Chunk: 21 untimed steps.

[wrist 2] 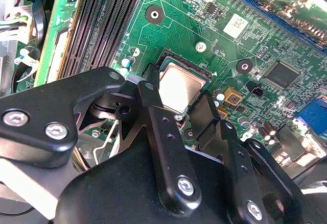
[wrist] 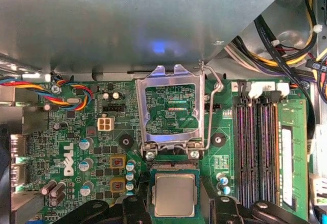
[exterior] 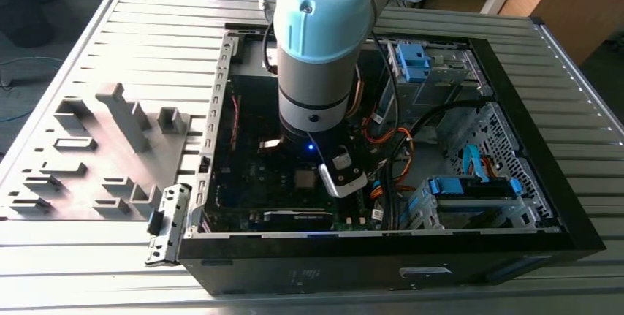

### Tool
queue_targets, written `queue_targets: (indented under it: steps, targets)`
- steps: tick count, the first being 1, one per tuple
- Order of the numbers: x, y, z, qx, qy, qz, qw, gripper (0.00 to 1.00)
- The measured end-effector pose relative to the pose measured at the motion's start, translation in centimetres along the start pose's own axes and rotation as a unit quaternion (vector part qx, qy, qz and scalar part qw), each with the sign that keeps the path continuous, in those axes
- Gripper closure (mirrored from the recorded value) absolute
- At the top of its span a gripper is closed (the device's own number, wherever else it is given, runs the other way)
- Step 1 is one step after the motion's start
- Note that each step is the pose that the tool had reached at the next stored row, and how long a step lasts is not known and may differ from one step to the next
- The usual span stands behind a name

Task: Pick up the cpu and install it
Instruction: 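Place the cpu into insertion slot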

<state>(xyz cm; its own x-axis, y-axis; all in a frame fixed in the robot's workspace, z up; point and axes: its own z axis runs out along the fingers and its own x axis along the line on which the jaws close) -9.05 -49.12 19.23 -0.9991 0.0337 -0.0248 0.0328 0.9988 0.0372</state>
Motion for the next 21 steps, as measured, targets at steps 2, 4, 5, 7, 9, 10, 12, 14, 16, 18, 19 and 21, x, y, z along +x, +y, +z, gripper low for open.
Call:
queue_targets:
  steps: [2, 4, 5, 7, 9, 10, 12, 14, 16, 18, 19, 21]
  targets:
    - [0.00, -0.01, 0.06, -0.0004, 0.0003, -0.008, 0.99997, 0.53]
    - [0.00, -0.01, 0.09, -0.0004, 0.0006, -0.014, 0.99990, 0.53]
    - [0.01, -0.01, 0.11, -0.0005, 0.0006, -0.015, 0.99989, 0.53]
    - [0.00, -0.07, 0.26, -0.0006, 0.0006, -0.016, 0.99987, 0.53]
    - [0.01, -0.15, 0.36, -0.0004, 0.0008, -0.016, 0.99987, 0.53]
    - [0.01, -0.15, 0.38, -0.0004, 0.0007, -0.016, 0.99987, 0.53]
    - [0.01, -0.16, 0.40, -0.0004, 0.0007, -0.016, 0.99987, 0.53]
    - [0.01, -0.16, 0.42, -0.0004, 0.0007, -0.016, 0.99987, 0.53]
    - [0.01, -0.15, 0.43, -0.0005, 0.0006, -0.016, 0.99987, 0.53]
    - [0.01, -0.16, 0.44, -0.0005, 0.0006, -0.016, 0.99987, 0.53]
    - [0.01, -0.16, 0.44, -0.0005, 0.0006, -0.016, 0.99987, 0.53]
    - [0.01, -0.15, 0.44, -0.0006, 0.0006, -0.016, 0.99987, 0.53]
